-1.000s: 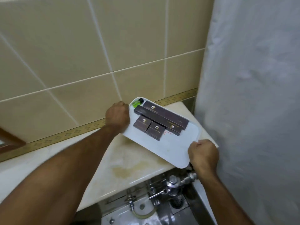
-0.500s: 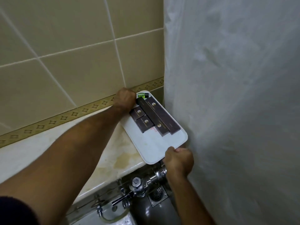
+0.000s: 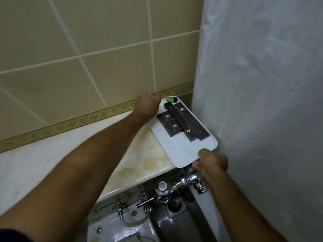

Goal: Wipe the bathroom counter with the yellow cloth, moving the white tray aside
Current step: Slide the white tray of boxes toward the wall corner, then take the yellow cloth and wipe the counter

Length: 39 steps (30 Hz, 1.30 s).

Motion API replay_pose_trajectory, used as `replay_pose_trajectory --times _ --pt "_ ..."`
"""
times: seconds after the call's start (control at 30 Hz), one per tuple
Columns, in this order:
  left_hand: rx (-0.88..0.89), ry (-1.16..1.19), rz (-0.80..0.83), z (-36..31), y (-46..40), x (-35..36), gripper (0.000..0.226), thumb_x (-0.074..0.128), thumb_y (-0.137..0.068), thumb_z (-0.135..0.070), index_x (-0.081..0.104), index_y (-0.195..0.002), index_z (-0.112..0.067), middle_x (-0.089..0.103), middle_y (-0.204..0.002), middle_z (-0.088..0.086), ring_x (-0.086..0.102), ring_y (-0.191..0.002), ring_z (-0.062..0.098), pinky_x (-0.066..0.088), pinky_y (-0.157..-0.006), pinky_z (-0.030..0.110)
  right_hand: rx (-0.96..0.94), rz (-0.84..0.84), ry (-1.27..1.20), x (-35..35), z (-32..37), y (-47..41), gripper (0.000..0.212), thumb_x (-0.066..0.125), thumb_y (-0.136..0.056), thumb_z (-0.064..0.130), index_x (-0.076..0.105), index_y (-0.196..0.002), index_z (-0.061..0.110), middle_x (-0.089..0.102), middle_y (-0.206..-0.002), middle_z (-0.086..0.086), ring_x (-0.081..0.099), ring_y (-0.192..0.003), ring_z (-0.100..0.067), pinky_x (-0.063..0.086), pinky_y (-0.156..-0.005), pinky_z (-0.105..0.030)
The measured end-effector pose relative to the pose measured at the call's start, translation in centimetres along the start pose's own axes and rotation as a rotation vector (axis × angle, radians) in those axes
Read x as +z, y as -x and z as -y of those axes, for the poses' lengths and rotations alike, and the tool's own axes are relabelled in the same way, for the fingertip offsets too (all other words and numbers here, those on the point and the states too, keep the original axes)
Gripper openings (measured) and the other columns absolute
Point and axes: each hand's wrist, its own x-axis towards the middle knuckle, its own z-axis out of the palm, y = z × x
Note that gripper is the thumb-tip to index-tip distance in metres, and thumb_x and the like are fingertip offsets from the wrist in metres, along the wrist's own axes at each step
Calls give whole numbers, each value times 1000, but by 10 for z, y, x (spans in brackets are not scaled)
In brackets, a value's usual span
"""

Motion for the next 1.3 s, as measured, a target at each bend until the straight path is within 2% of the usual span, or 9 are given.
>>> replay_pose_trajectory --times 0.13,0.27,0.4,0.6,0.73,0.83,1.07,1.2,1.3 --pt "-32 40 -120 32 99 -20 12 76 -70 -16 66 -64 -12 64 -60 9 62 -48 32 43 -41 28 -18 25 150 -3 8 23 38 70 -74 14 65 -101 -11 71 -81 -21 71 -58 -31 62 -62 -45" --pt "-259 134 -201 85 229 -33 28 59 -90 -30 66 -68 -16 62 -58 4 58 -48 27 39 -43 25 -309 -296 449 25 -4 102 77 75 -74 41 37 -129 2 46 -132 -31 55 -109 -53 49 -86 -56" --pt "-605 97 -244 157 373 -45 21 60 -91 -23 69 -74 -16 66 -63 4 61 -53 23 37 -48 23 -600 98 561 100 -62 218 52 67 -83 37 46 -121 7 54 -124 -26 58 -105 -47 48 -87 -49" --pt "-1185 77 -269 244 523 -34 12 58 -84 -7 66 -88 0 68 -81 21 65 -78 38 53 -73 41 -902 715 849 192 -177 375 35 60 -89 41 65 -108 12 72 -107 -12 65 -101 -32 51 -82 -33" --pt "-1799 503 -313 271 549 -34 35 51 -90 -19 56 -118 2 62 -119 27 55 -112 47 42 -97 48 -1053 882 1095 222 -234 441 34 57 -86 40 68 -103 13 71 -109 -11 63 -106 -33 51 -82 -36" --pt "-2042 763 -261 287 551 -17 47 57 -88 -29 56 -122 3 58 -127 28 54 -117 47 43 -102 48 -1171 853 1307 230 -260 458 26 58 -88 28 66 -106 13 69 -112 -11 60 -110 -33 51 -84 -36" --pt "-1967 1298 -539 297 558 -5 24 66 -70 -6 69 -94 -4 70 -90 12 68 -82 31 52 -69 33 -1313 795 1437 240 -276 461 27 59 -84 14 59 -111 14 61 -113 -9 52 -110 -30 49 -82 -39" --pt "-1753 1489 -656 285 551 -28 18 62 -71 -7 70 -86 -13 74 -88 12 72 -84 33 59 -71 44 -1117 875 1270 241 -270 450 37 64 -81 37 56 -111 17 63 -112 -5 53 -111 -29 48 -79 -37" --pt "-1602 1531 -684 265 544 -67 17 60 -83 -4 68 -94 -15 74 -91 9 71 -83 29 59 -76 47 -946 996 997 236 -263 429 73 60 -66 70 57 -120 21 62 -111 -5 53 -111 -26 48 -89 -37"
